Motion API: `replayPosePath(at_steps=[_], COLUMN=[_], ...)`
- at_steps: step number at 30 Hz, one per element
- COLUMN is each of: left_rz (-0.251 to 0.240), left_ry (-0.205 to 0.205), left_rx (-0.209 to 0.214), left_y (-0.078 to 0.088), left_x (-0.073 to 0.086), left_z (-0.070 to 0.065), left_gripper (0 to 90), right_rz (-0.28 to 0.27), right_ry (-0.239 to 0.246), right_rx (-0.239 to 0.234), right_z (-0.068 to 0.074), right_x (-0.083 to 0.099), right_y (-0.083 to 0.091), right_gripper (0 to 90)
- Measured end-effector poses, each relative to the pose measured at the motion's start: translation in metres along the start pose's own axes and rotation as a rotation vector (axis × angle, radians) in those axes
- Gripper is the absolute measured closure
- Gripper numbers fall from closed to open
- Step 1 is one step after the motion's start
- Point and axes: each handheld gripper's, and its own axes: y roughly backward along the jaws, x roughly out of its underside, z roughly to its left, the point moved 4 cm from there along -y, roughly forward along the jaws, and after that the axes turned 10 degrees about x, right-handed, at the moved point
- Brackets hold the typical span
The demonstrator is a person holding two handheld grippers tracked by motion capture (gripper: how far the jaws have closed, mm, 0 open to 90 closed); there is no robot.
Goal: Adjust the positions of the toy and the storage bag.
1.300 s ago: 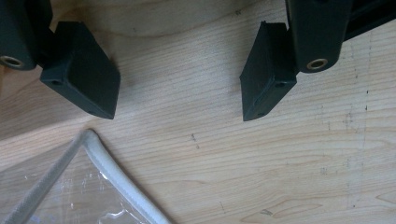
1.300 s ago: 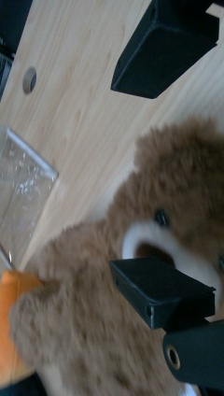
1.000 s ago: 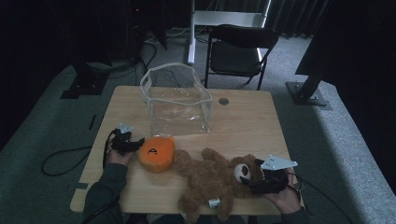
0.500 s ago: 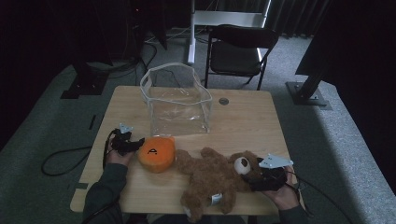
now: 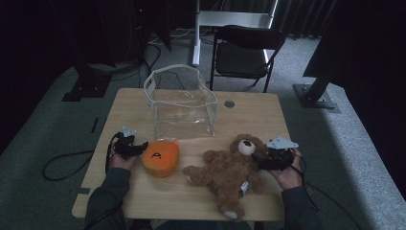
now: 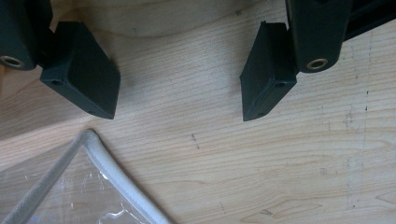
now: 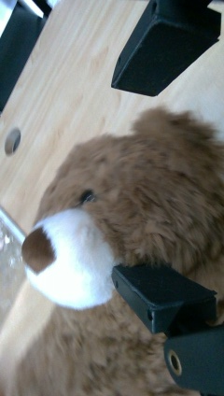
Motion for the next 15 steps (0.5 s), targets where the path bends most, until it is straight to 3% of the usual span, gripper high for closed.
replayPosePath(at_steps=[10, 15], left_rz=[0.000, 0.001], left_ry=[-0.001, -0.001], left_rx=[0.000, -0.001], left_y=[0.000, 0.000], left_x=[0.000, 0.000], left_z=[0.000, 0.000], left_gripper=[29.2, 29.2], right_rz=[0.094, 0.117], right_ry=[-0.043, -0.057], right_rx=[0.031, 0.045], right_z=[-0.028, -0.031], right_x=[-0.030, -0.034], right_y=[-0.057, -0.066], right_gripper=[10.7, 12.6])
